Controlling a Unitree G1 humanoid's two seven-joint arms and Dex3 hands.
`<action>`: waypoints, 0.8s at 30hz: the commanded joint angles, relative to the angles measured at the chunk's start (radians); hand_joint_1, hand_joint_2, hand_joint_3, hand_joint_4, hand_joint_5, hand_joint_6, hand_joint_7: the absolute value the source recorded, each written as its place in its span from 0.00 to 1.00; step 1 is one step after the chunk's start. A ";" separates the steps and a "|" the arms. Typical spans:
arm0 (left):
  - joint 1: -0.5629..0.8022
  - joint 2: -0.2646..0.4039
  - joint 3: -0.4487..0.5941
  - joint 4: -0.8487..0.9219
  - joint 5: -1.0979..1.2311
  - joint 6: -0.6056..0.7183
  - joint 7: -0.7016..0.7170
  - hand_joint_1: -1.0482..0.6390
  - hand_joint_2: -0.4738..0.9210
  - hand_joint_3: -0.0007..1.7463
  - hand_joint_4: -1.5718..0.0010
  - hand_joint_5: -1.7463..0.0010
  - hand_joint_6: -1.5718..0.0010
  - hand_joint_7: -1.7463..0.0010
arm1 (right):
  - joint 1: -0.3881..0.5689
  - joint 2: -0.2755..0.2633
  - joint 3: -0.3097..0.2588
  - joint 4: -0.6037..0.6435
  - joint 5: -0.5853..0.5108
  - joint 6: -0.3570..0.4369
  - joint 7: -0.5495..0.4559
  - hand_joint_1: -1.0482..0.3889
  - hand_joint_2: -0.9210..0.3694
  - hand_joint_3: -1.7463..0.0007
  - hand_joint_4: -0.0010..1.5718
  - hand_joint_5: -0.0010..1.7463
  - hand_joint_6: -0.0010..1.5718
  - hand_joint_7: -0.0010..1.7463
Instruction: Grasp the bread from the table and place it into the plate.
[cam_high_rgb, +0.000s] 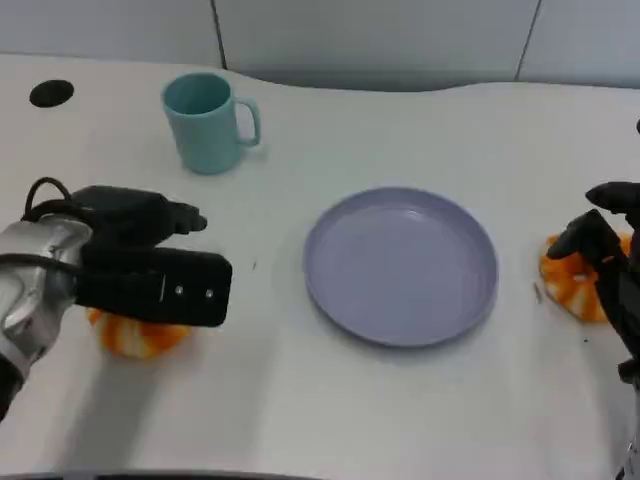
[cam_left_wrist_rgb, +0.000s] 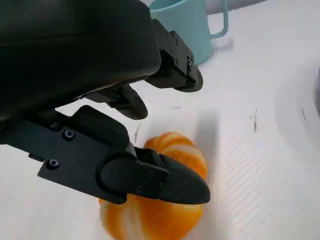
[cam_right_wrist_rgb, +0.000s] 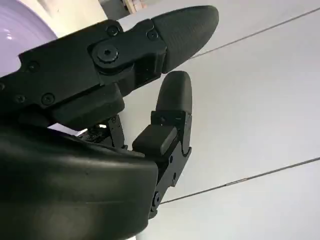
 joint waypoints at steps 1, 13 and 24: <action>0.027 0.031 0.017 -0.044 0.002 0.019 -0.027 0.07 1.00 0.14 0.73 0.81 0.66 0.99 | 0.006 -0.020 -0.006 -0.008 0.006 -0.001 -0.003 0.35 0.01 1.00 0.39 1.00 0.48 0.59; 0.083 -0.016 0.041 0.035 -0.009 -0.047 0.125 0.12 1.00 0.12 0.68 0.79 0.64 0.99 | 0.008 -0.022 -0.006 -0.009 0.009 0.005 0.004 0.35 0.01 1.00 0.40 1.00 0.48 0.59; 0.057 -0.085 0.053 0.263 -0.045 -0.179 0.286 0.16 1.00 0.06 0.72 0.77 0.66 1.00 | 0.017 -0.018 -0.002 -0.028 0.007 0.020 -0.007 0.35 0.01 1.00 0.39 1.00 0.48 0.58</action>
